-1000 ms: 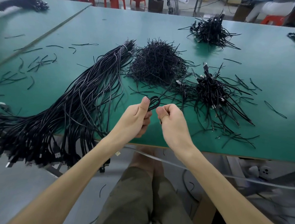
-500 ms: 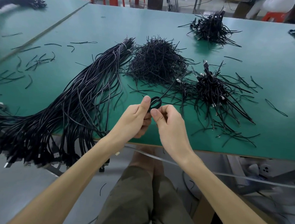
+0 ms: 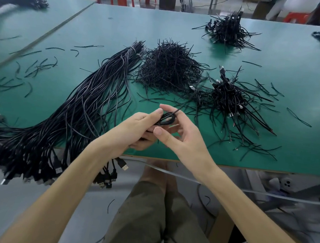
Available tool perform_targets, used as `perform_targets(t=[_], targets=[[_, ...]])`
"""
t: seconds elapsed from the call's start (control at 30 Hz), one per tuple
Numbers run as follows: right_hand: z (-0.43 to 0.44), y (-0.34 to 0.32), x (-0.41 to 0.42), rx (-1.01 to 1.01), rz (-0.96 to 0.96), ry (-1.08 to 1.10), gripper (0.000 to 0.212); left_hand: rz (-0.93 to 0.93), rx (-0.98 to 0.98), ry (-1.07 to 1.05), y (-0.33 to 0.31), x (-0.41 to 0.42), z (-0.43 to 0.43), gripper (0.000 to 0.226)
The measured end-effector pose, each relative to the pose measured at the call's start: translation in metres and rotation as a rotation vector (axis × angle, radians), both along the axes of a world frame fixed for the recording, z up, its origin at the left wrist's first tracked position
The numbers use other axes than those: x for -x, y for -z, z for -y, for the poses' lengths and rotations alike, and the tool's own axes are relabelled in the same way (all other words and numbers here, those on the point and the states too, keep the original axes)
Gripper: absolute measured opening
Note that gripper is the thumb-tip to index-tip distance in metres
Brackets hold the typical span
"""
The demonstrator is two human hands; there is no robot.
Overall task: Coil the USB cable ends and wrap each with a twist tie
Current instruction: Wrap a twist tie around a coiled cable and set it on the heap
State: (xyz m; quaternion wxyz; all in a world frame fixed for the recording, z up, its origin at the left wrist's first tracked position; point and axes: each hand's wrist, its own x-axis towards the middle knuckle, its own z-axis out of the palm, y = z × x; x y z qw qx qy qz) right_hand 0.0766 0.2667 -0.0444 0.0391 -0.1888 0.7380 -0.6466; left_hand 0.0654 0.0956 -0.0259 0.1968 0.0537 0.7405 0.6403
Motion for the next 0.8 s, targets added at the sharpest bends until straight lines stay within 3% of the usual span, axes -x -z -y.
perform_targets(t=[0.17, 0.27, 0.43, 0.8], targets=[[-0.007, 0.002, 0.001, -0.004, 0.046, -0.031, 0.046, -0.042, 0.076, 0.082, -0.005, -0.004, -0.001, 0.051], [-0.014, 0.003, 0.002, -0.028, -0.001, -0.065, 0.045, -0.017, 0.073, 0.144, -0.006, -0.005, -0.002, 0.051], [-0.02, 0.007, 0.001, -0.118, -0.12, 0.058, 0.025, 0.024, 0.113, 0.131, -0.005, -0.005, -0.009, 0.054], [-0.034, 0.0, -0.001, -0.261, -0.314, 0.062, 0.016, 0.03, 0.146, 0.09, -0.002, -0.011, -0.03, 0.066]])
